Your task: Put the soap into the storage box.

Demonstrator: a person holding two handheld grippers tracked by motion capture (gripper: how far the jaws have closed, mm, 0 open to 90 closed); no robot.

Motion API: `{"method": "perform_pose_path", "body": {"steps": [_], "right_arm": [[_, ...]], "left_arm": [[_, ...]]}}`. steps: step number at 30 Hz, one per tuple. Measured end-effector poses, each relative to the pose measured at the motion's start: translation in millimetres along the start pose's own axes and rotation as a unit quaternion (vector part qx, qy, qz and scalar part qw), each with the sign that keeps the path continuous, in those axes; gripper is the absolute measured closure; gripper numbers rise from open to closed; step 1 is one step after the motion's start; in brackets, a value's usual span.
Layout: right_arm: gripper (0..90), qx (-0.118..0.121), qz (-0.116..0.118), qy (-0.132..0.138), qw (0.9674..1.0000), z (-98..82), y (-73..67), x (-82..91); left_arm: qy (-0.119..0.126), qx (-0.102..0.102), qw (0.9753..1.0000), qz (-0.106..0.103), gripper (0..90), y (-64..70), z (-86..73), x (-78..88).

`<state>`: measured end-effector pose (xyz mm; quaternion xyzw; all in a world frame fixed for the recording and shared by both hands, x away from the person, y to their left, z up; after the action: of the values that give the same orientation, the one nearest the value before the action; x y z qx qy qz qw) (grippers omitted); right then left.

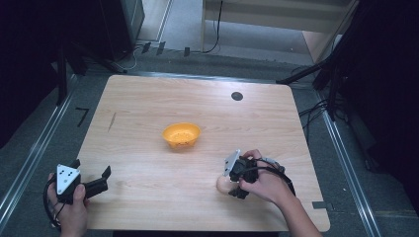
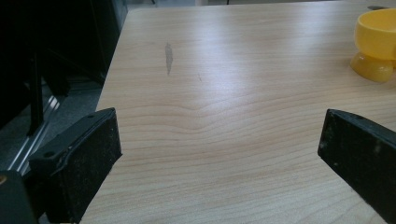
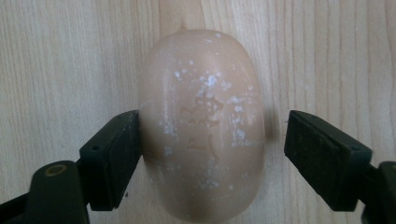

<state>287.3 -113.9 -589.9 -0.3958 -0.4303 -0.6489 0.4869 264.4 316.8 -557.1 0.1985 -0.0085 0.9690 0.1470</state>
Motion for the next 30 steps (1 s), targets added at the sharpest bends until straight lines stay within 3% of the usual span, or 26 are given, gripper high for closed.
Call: {"method": "perform_pose_path", "body": {"steps": [7, 9, 20, 30], "right_arm": [[26.7, 0.002, 0.008, 0.000, 1.0000, 1.9, -0.8, -2.8], [32.7, -0.001, 0.018, -0.003, 0.9998, 2.3, -2.3, -4.0], [32.8, 0.020, 0.009, -0.027, 0.9994, 3.5, -2.9, -6.2], [32.7, 0.022, 0.009, -0.020, 0.9995, 3.5, -2.4, -6.5]], "left_arm": [[0.000, 0.001, 1.0000, 0.000, 0.0, 0.0, 0.1, -0.2], [0.001, 0.001, 1.0000, 0.000, 0.0, 0.0, 0.1, -0.2], [0.000, 0.000, 1.0000, 0.000, 0.0, 0.0, 0.0, 0.0], [0.000, 0.001, 1.0000, 0.000, 0.0, 0.0, 0.0, -0.3]]}}
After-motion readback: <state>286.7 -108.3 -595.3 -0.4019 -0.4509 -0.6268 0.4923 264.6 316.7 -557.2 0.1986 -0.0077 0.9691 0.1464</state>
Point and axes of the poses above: each handheld gripper's, and its own axes: x roughly backward along the jaws, z roughly out of its top, y roughly to its right, the point moved 9 cm from there along -x, roughly forward along the jaws, and after that the axes turned 10 degrees about -z, right-handed, at the moved point
